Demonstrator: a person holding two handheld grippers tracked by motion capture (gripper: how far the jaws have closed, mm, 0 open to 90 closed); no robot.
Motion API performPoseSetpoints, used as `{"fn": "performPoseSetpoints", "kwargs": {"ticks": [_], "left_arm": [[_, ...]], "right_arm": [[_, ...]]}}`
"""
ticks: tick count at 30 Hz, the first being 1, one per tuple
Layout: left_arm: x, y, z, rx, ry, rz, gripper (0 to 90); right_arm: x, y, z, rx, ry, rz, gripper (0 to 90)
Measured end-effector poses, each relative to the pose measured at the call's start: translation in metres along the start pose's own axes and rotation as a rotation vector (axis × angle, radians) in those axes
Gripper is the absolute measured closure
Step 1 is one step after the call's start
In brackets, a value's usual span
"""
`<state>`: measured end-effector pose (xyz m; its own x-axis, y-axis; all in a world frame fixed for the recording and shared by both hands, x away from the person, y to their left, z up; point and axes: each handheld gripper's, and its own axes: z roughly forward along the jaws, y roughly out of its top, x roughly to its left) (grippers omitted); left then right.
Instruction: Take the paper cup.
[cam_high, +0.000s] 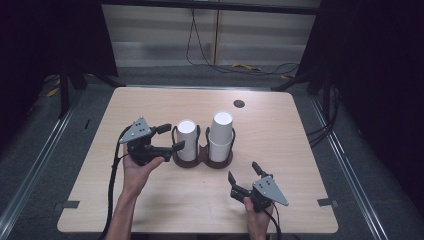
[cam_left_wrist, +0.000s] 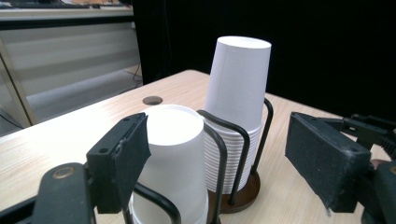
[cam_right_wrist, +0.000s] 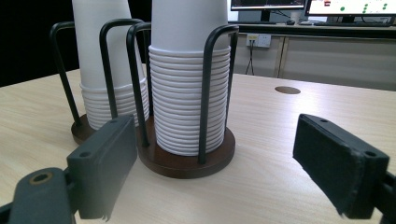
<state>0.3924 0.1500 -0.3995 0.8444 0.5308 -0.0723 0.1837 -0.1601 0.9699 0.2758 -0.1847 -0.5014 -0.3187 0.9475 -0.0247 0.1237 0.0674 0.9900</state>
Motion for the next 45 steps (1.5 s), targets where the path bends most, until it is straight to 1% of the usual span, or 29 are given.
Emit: {"fn": "performPoseSetpoints", "kwargs": {"ticks": [1,8,10,12,14,18,19,20,22,23,25,26,28,29,30,32,33,35,36,37,38,39,41,42,43,44,45], "left_arm": [[0.001,0.002,0.002,0.003,-0.003,0.000,21.6],[0.008,0.015,0.013,0.083,-0.010,0.017,22.8],[0.011,0.018,0.015,0.116,-0.020,0.024,23.2],[0.013,0.021,0.017,0.132,-0.015,0.028,24.5],[0.016,0.024,0.019,0.154,-0.012,0.044,24.5],[0.020,0.029,0.027,0.221,-0.019,0.053,24.6],[0.020,0.029,0.027,0.221,-0.019,0.053,24.5],[0.022,0.031,0.030,0.246,-0.023,0.053,24.5],[0.024,0.032,0.033,0.269,-0.021,0.061,24.5],[0.025,0.033,0.034,0.275,-0.025,0.054,24.5],[0.027,0.034,0.036,0.288,-0.018,0.059,24.5],[0.028,0.035,0.037,0.305,-0.015,0.062,24.3],[0.031,0.037,0.040,0.339,-0.035,0.053,24.2],[0.031,0.038,0.042,0.347,-0.034,0.061,24.2],[0.031,0.039,0.043,0.358,-0.034,0.053,24.2],[0.032,0.040,0.045,0.363,-0.028,0.066,24.3],[0.033,0.040,0.046,0.378,-0.029,0.058,24.2],[0.035,0.041,0.049,0.398,-0.036,0.063,24.2],[0.036,0.042,0.049,0.412,-0.034,0.056,24.4],[0.037,0.042,0.050,0.427,-0.030,0.064,24.4],[0.036,0.042,0.051,0.427,-0.032,0.054,24.5],[0.037,0.042,0.052,0.429,-0.038,0.057,24.5],[0.036,0.044,0.053,0.448,-0.038,0.069,24.5],[0.036,0.044,0.055,0.455,-0.045,0.069,24.5],[0.035,0.045,0.056,0.470,-0.041,0.075,24.5],[0.035,0.046,0.057,0.486,-0.047,0.090,24.5],[0.035,0.046,0.058,0.489,-0.052,0.086,24.6]], "right_arm": [[0.000,0.000,0.000,0.001,-0.001,0.000,13.4],[0.001,0.001,0.001,0.016,-0.001,0.000,13.7],[0.001,0.000,0.001,0.013,-0.001,-0.002,13.7],[0.000,0.000,0.001,0.012,0.002,-0.001,13.7],[0.001,0.000,0.001,0.013,-0.001,-0.001,13.7],[0.001,0.000,0.001,0.013,-0.001,-0.002,13.8],[0.000,0.001,0.001,0.016,0.002,0.000,13.8],[0.000,0.001,0.001,0.021,0.012,0.002,13.8],[0.000,0.001,0.001,0.022,0.011,0.001,13.8],[0.001,0.001,0.001,0.021,0.009,0.002,13.8],[0.000,0.001,0.001,0.022,0.010,0.002,13.8],[0.000,0.001,0.001,0.023,0.012,0.001,13.8],[0.000,0.001,0.001,0.024,0.011,0.002,13.8],[0.001,0.001,0.001,0.023,0.007,0.002,13.7],[0.000,0.001,0.001,0.021,0.006,0.000,13.6],[0.000,0.001,0.001,0.019,0.001,0.003,13.6],[0.000,0.001,0.001,0.020,0.004,0.002,13.6],[0.000,0.001,0.001,0.020,0.004,0.000,13.6],[0.000,0.001,0.001,0.020,0.004,0.000,13.6],[0.000,0.001,0.001,0.023,0.009,0.002,13.6],[0.000,0.001,0.001,0.022,0.008,0.002,13.7],[0.000,0.001,0.001,0.020,0.004,0.002,13.6],[0.000,0.001,0.001,0.025,0.009,0.002,13.6],[0.001,0.001,0.001,0.027,0.003,0.002,13.7],[0.001,0.001,0.001,0.027,0.003,0.002,13.7],[0.000,0.001,0.002,0.028,0.002,0.001,13.7],[0.000,0.001,0.002,0.028,0.003,0.000,13.6]]}}
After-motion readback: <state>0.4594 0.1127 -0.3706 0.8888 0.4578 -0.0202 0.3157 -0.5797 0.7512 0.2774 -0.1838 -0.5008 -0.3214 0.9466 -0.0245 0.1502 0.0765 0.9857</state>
